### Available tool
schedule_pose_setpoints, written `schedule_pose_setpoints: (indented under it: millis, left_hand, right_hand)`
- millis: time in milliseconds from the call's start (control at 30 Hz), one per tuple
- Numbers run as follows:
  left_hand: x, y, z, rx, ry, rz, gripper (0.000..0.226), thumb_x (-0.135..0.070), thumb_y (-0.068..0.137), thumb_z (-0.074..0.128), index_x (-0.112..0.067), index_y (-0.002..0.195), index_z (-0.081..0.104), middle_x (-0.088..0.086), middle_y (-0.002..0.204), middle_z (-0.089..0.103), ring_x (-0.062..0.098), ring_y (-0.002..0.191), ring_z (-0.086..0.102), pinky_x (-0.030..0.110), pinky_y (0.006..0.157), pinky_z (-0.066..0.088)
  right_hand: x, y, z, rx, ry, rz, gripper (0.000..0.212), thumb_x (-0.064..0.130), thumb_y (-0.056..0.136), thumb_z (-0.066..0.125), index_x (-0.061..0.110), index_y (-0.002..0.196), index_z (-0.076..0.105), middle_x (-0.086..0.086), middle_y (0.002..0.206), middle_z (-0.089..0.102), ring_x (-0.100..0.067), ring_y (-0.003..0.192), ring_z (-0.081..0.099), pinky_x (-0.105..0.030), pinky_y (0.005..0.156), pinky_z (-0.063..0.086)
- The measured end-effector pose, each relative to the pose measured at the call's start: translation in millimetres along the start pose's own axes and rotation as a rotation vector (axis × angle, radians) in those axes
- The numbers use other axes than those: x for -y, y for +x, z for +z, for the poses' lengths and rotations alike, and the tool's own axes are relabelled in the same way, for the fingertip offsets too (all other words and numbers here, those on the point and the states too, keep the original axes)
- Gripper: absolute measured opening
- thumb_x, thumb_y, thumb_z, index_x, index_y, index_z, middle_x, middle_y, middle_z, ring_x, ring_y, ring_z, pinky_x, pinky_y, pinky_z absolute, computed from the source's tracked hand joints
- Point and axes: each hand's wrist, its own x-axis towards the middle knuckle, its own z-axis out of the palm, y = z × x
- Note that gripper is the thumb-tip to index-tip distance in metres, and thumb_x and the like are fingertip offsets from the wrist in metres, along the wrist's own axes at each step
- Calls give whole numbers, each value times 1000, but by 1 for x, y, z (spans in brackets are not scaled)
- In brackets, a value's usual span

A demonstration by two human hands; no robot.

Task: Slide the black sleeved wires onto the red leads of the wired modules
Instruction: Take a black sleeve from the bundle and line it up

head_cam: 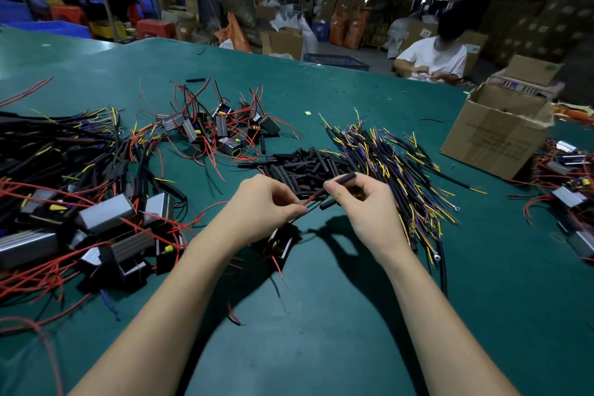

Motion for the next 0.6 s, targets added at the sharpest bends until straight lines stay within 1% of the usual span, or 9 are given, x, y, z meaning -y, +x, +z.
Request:
schedule_pose_setpoints:
  millis: [33, 100, 167, 233, 300, 367, 467, 533, 600]
  left_hand:
    - [0, 0, 0, -7, -4, 3, 6, -29, 79, 75, -25, 75, 74, -5, 73, 71, -3, 63, 57, 2, 57, 39]
    - [-1, -1, 2, -43, -39, 19, 12, -27, 79, 75, -28, 68, 71, -7, 67, 69, -6, 58, 55, 3, 55, 38]
    - [-1, -1, 5, -75, -76, 43, 16, -25, 78, 76, -28, 64, 68, -10, 61, 65, -8, 52, 52, 5, 54, 38]
    - [-2, -1, 7, -87, -91, 63, 15, -24, 77, 77, -26, 66, 68, -12, 60, 63, -10, 51, 51, 5, 54, 37]
    - [-3, -1, 7, -92, -127, 76, 9, -24, 75, 79, -25, 76, 70, -9, 65, 66, -8, 55, 53, 6, 58, 39]
    - [-4, -2, 6, -101, -156, 110, 12, -22, 75, 79, -23, 83, 70, -6, 71, 69, -2, 61, 57, 9, 62, 42]
    - [-6, -3, 4, -94, -146, 176, 7, -17, 78, 76, -22, 75, 72, -6, 70, 69, -2, 60, 55, 8, 61, 42]
    - [-5, -2, 2, -98, -111, 153, 6, -18, 79, 75, -21, 75, 72, -7, 69, 69, -2, 59, 55, 8, 61, 41]
    - [-2, -1, -1, -78, -65, 117, 6, -21, 78, 76, -21, 75, 71, -11, 66, 66, -3, 59, 56, 7, 59, 41]
  right_hand:
    - [0, 0, 0, 9, -5, -2, 13, 14, 85, 70, 20, 73, 66, -7, 72, 60, -10, 66, 49, -20, 63, 40]
    - [1, -1, 1, 48, -25, -11, 13, 14, 83, 71, 22, 74, 66, -5, 75, 59, -12, 68, 48, -20, 64, 39]
    - [4, -3, 2, 96, -49, -27, 15, 13, 81, 74, 24, 74, 66, -2, 78, 62, -14, 71, 50, -26, 68, 41]
    - [7, -3, 1, 123, -44, -38, 18, 9, 78, 76, 24, 73, 67, -7, 85, 66, -16, 75, 52, -32, 71, 42]
    - [8, -4, 0, 131, -40, -46, 18, 7, 77, 77, 22, 73, 68, -14, 88, 67, -17, 74, 52, -34, 71, 42]
    - [8, -4, -1, 132, -42, -47, 16, 8, 77, 77, 20, 73, 68, -14, 83, 66, -14, 72, 51, -31, 69, 41]
    - [7, -3, -2, 163, -41, -38, 10, 8, 78, 76, 17, 77, 70, 1, 72, 64, -9, 68, 51, -21, 66, 41]
    - [7, -3, -3, 208, 16, -16, 10, 4, 80, 73, 14, 82, 70, 1, 75, 67, -8, 70, 56, -19, 70, 46]
    - [6, -2, -3, 218, 70, -5, 14, 0, 82, 69, 13, 84, 69, 2, 74, 67, -7, 70, 58, -17, 71, 47]
